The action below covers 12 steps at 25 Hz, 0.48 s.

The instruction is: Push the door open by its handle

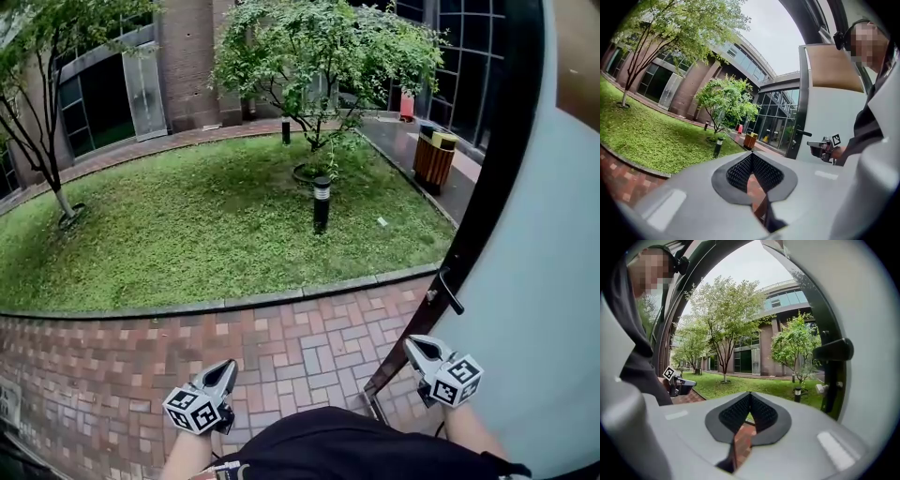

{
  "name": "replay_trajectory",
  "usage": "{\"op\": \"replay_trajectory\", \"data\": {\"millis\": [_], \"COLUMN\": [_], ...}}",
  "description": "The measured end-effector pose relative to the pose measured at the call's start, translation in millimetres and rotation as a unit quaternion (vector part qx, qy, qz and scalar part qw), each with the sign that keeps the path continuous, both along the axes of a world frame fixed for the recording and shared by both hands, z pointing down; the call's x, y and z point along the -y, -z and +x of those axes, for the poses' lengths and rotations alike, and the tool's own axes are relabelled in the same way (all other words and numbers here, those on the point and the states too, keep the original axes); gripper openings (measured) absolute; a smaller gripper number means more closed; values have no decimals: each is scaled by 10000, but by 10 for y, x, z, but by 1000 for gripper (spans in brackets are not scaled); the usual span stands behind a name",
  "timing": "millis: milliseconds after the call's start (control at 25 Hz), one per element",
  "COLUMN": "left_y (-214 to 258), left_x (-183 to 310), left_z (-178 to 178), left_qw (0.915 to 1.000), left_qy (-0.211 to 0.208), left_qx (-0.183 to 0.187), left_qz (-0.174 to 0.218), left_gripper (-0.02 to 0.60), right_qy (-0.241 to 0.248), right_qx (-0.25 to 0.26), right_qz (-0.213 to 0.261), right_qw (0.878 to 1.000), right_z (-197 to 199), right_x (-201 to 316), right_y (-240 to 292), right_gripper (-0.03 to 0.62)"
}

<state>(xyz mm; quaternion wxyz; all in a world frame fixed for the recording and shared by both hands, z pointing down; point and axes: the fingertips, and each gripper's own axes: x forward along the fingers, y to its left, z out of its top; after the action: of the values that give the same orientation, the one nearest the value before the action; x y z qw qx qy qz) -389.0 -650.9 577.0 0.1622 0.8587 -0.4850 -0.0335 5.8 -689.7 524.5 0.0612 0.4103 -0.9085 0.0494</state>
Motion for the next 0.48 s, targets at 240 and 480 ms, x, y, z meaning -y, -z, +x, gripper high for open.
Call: {"op": "replay_trajectory", "data": {"millis": [240, 480], "left_y": [39, 29], "left_x": [-52, -163], "left_z": [-25, -19], "left_qw": [10000, 9997], "left_qy": [-30, -96], "left_qx": [9, 132], "left_qz": [-11, -162], "left_gripper": [2, 2], "right_qy": [100, 199], "right_qx": [14, 21], "right_qz": [-17, -179], "right_qw": [9999, 9996], "right_z": [-165, -294], "right_x": [-51, -188], "right_y": [14, -55], "right_gripper": [0, 0]}}
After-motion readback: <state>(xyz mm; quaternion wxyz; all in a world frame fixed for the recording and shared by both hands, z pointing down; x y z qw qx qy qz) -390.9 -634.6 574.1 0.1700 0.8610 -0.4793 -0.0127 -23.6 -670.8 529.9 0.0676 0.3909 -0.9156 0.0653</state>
